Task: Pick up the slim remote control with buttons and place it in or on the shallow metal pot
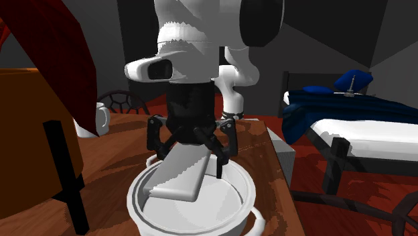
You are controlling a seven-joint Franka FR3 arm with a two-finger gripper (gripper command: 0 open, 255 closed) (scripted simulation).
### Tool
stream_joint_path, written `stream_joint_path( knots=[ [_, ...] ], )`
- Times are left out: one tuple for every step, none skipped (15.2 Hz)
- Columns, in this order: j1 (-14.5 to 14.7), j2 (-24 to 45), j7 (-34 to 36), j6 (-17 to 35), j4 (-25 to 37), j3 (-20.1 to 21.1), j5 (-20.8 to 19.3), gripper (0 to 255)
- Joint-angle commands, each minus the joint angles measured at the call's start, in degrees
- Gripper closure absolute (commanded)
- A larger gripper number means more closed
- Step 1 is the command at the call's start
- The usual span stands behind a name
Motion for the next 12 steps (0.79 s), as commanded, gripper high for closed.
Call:
stream_joint_path(
  knots=[
    [-0.15,0.47,0.04,-1.85,1.31,0.00,-0.05,0],
    [-0.23,0.16,0.13,-3.57,2.73,-0.05,-0.13,0],
    [-0.32,-0.09,0.22,-5.34,4.27,-0.10,-0.21,0],
    [-0.41,-0.20,0.29,-6.78,5.60,-0.13,-0.26,0],
    [-0.41,-0.20,0.29,-6.78,5.60,-0.13,-0.26,0],
    [-0.40,-0.21,0.29,-6.78,5.59,-0.13,-0.26,0],
    [-0.41,-0.20,0.29,-6.78,5.60,-0.13,-0.26,0],
    [-0.41,-0.20,0.29,-6.78,5.60,-0.13,-0.26,0],
    [-0.41,-0.20,0.29,-6.78,5.60,-0.13,-0.26,0],
    [-0.41,-0.20,0.29,-6.78,5.60,-0.13,-0.26,0],
    [-0.41,-0.20,0.29,-6.78,5.60,-0.13,-0.26,0],
    [-0.41,-0.21,0.29,-6.77,5.59,-0.13,-0.26,0]
  ],
)
